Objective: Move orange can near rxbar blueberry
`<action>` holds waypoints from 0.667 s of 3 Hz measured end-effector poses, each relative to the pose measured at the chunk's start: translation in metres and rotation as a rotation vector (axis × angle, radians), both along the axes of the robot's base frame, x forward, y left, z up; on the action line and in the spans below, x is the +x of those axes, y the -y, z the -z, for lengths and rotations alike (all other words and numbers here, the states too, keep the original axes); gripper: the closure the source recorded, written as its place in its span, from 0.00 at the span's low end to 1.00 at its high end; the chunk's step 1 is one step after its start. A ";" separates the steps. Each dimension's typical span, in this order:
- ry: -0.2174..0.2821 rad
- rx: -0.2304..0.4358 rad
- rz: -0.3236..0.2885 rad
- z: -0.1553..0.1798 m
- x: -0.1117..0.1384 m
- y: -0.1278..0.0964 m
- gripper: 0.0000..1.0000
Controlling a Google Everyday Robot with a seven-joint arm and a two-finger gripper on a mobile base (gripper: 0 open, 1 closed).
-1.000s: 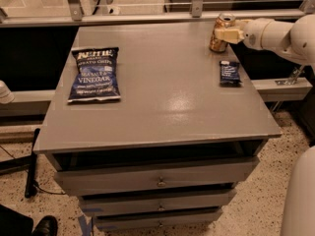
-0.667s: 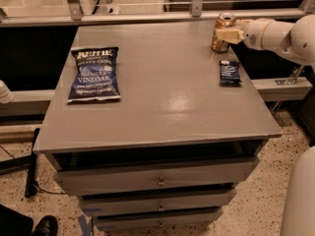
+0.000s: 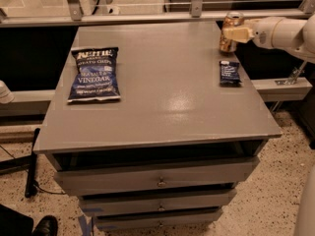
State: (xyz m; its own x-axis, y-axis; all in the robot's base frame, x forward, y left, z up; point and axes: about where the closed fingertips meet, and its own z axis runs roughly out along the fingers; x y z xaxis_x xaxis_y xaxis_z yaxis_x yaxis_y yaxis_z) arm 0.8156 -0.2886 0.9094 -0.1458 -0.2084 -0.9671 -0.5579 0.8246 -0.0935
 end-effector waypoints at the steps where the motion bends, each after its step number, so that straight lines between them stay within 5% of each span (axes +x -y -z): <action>1: 0.016 0.051 0.035 -0.029 -0.023 0.016 1.00; 2: 0.009 0.094 0.046 -0.036 -0.039 0.018 1.00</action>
Offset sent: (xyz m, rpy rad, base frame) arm -0.0642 -0.0252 0.0449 0.1428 -0.0015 -0.0685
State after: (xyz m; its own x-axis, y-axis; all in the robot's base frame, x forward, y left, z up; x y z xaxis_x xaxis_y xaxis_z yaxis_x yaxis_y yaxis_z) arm 0.7763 -0.3063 0.9455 -0.1444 -0.1099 -0.9834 -0.5184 0.8549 -0.0194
